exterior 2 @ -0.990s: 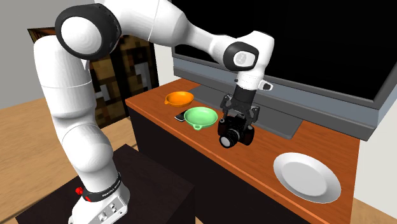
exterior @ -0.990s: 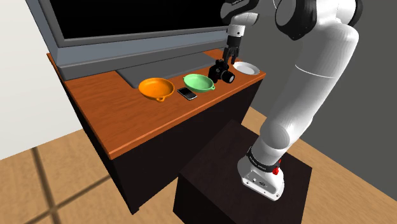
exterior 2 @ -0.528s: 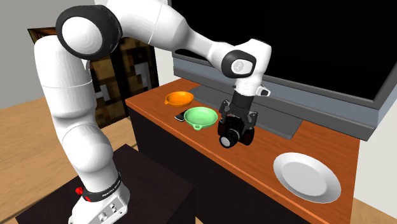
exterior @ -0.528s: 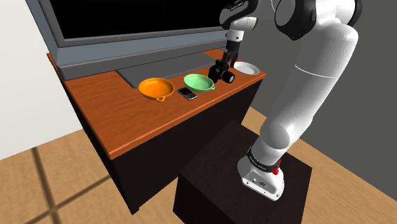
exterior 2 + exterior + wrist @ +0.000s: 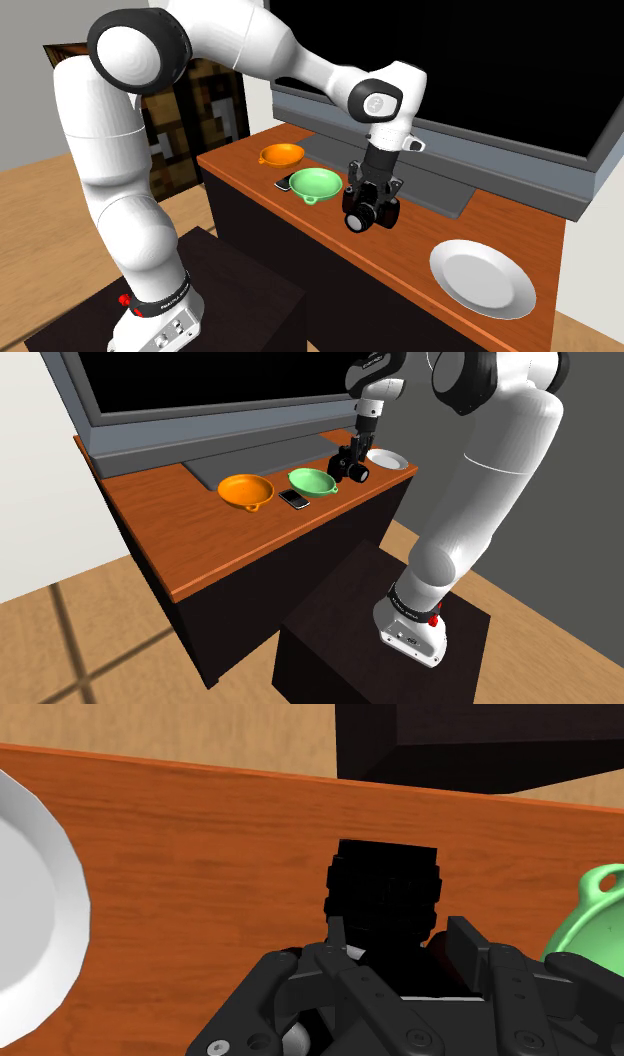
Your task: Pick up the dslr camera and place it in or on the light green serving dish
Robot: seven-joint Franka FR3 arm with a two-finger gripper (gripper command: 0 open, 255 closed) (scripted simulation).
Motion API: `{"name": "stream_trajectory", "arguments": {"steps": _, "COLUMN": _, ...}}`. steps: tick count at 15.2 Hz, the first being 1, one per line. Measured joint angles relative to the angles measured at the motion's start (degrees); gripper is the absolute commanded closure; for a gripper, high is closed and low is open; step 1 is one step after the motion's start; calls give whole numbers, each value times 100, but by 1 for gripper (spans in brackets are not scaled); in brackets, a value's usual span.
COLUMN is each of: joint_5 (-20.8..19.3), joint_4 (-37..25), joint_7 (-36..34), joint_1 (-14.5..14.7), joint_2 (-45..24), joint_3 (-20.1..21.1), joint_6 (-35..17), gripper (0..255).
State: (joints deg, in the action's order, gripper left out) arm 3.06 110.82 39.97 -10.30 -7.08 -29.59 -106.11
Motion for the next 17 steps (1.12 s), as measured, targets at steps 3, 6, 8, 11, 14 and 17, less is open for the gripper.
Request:
{"name": "stream_trajectory", "arguments": {"steps": 3, "joint_5": 0, "joint_4": 1, "joint_7": 0, "joint_1": 0, "joint_2": 1, "joint_3": 0, "joint_6": -1, "gripper": 255}}
{"name": "stream_trajectory", "arguments": {"steps": 6, "joint_5": 0, "joint_4": 1, "joint_7": -1, "joint_1": 0, "joint_2": 1, "joint_3": 0, "joint_6": -1, "gripper": 255}}
{"name": "stream_trajectory", "arguments": {"steps": 8, "joint_5": -18, "joint_4": -52, "joint_7": -19, "joint_1": 9, "joint_2": 33, "joint_3": 2, "joint_6": 82, "gripper": 255}}
{"name": "stream_trajectory", "arguments": {"steps": 11, "joint_5": -40, "joint_4": -209, "joint_7": -30, "joint_1": 10, "joint_2": 74, "joint_3": -1, "joint_6": 274, "gripper": 255}}
{"name": "stream_trajectory", "arguments": {"steps": 14, "joint_5": -93, "joint_4": -351, "joint_7": -63, "joint_1": 21, "joint_2": 176, "joint_3": -4, "joint_6": 503, "gripper": 255}}
{"name": "stream_trajectory", "arguments": {"steps": 17, "joint_5": -102, "joint_4": -559, "joint_7": -70, "joint_1": 20, "joint_2": 188, "joint_3": -7, "joint_6": 724, "gripper": 255}}
